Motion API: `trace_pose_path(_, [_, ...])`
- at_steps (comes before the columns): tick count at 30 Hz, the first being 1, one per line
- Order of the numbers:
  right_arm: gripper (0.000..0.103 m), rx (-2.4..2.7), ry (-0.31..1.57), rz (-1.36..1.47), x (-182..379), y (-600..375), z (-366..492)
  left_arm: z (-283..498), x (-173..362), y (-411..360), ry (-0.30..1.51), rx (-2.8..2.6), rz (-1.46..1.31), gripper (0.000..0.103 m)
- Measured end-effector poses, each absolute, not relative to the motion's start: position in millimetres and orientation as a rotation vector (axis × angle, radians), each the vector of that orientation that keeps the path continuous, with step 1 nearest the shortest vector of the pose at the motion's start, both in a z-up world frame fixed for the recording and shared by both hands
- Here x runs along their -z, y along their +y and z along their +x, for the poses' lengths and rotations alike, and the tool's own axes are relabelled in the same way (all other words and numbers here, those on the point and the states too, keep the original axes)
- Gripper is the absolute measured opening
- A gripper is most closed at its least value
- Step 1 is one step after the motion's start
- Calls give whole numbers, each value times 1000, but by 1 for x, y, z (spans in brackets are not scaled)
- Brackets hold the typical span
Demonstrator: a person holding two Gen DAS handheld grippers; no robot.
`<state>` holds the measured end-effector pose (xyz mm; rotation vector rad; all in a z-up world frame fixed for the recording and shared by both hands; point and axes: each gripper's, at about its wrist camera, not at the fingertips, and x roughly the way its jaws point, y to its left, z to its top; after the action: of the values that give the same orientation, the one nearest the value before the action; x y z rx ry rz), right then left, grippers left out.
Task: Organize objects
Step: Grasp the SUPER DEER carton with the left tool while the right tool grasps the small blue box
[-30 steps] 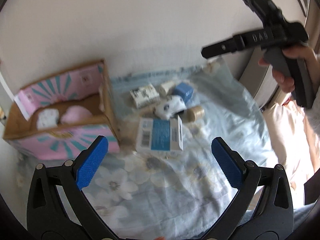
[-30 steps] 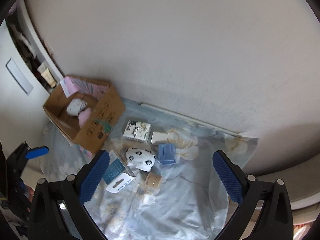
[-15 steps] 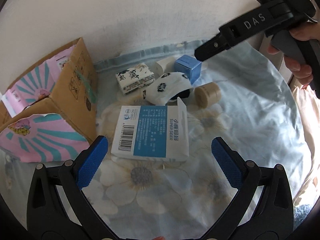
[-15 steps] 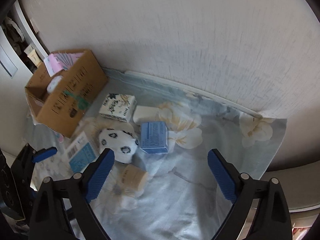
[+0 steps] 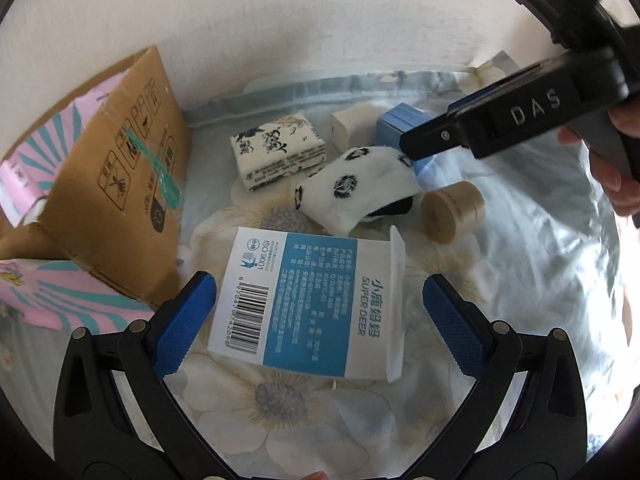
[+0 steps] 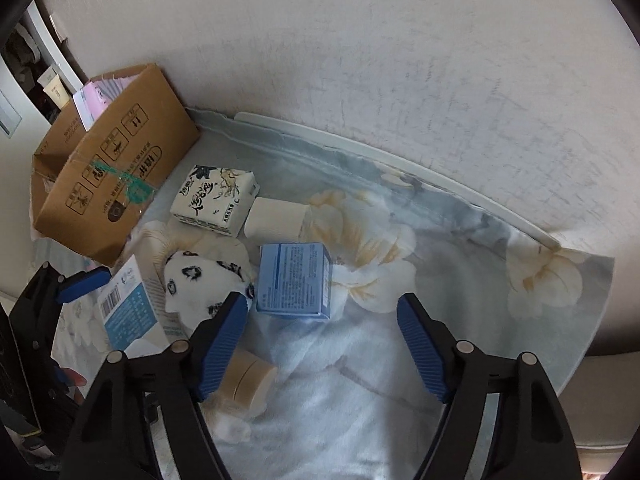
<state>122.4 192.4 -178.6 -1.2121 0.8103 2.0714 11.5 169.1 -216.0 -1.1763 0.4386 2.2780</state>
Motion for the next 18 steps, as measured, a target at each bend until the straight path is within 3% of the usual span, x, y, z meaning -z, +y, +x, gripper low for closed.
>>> trace_pose_path(6, [59, -2062, 800, -1240, 187, 194, 117, 4, 224, 167, 428, -2250, -1246, 102])
trace_pose_path(8, [54, -2067, 808, -1235, 188, 195, 117, 4, 225, 166, 427, -2246, -1254, 100])
trace_pose_path(10, [48, -2073, 816, -1235, 189, 194, 117, 3, 225, 164, 420, -2233, -1262, 91])
trace_pose_path(13, [37, -2082, 823, -1238, 190, 193, 116, 2, 225, 162, 413, -2222, -1260, 90])
trace_pose_path(18, [34, -2080, 776, -1243, 189, 189, 114, 4, 224, 159, 420, -2218, -1246, 90])
